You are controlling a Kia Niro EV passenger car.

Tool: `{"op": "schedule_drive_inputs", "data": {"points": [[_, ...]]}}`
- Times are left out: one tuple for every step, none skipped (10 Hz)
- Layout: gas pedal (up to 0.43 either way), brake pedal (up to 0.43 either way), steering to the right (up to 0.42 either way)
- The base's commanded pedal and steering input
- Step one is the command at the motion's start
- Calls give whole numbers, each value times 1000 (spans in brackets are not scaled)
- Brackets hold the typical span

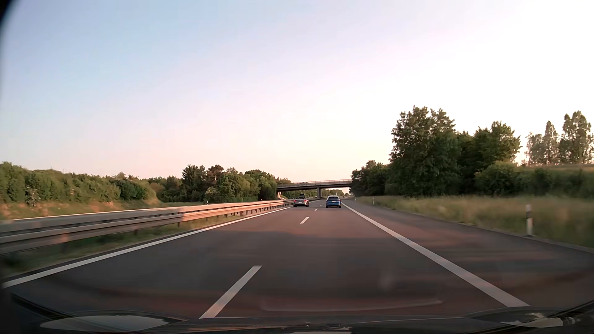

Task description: Follow the waypoints while adhering to traffic rules and regulations

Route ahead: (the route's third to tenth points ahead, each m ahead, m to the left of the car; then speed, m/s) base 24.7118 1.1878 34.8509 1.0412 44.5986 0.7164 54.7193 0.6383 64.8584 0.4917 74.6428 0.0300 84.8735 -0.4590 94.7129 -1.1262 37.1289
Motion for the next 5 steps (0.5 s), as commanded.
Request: {"op": "schedule_drive_inputs", "data": {"points": [[429, 18, -5], [429, 18, -3], [429, 18, -1], [429, 18, -1], [429, 18, 0]]}}
